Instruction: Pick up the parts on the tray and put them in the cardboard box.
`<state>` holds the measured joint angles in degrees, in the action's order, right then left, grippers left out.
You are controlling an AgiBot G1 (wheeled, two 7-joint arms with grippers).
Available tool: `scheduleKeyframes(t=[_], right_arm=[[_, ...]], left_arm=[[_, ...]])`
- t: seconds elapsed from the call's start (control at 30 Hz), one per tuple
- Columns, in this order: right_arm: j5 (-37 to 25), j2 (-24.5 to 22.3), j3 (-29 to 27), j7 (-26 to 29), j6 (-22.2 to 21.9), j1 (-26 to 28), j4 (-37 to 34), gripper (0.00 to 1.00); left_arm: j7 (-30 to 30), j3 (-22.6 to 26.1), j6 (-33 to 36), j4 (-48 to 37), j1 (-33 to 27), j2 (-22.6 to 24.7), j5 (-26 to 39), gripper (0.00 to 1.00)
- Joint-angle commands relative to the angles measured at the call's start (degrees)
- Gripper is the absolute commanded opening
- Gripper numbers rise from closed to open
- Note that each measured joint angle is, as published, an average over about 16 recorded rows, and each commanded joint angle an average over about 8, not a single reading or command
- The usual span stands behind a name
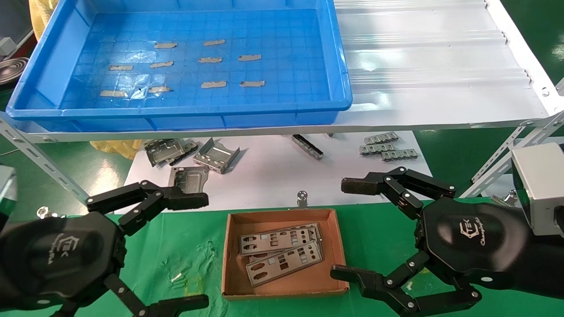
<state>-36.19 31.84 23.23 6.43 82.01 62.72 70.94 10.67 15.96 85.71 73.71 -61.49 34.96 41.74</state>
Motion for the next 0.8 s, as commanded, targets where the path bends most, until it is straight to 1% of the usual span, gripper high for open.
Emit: scheduleKeyframes(t=[0.03,0.8], right_arm=[[0.00,0.00,0.00,0.00,0.00,0.00,0.00,1.00],[0.01,0.00,0.00,0.00,-0.01,-0.01,-0.01,1.00]], left_arm=[[0.51,-0.53,-0.11,1.25,0.52,-0.67,-0.44,1.00],[0.09,-0.01,-0.07,-0.01,0.01,-0.01,0.03,1.00]])
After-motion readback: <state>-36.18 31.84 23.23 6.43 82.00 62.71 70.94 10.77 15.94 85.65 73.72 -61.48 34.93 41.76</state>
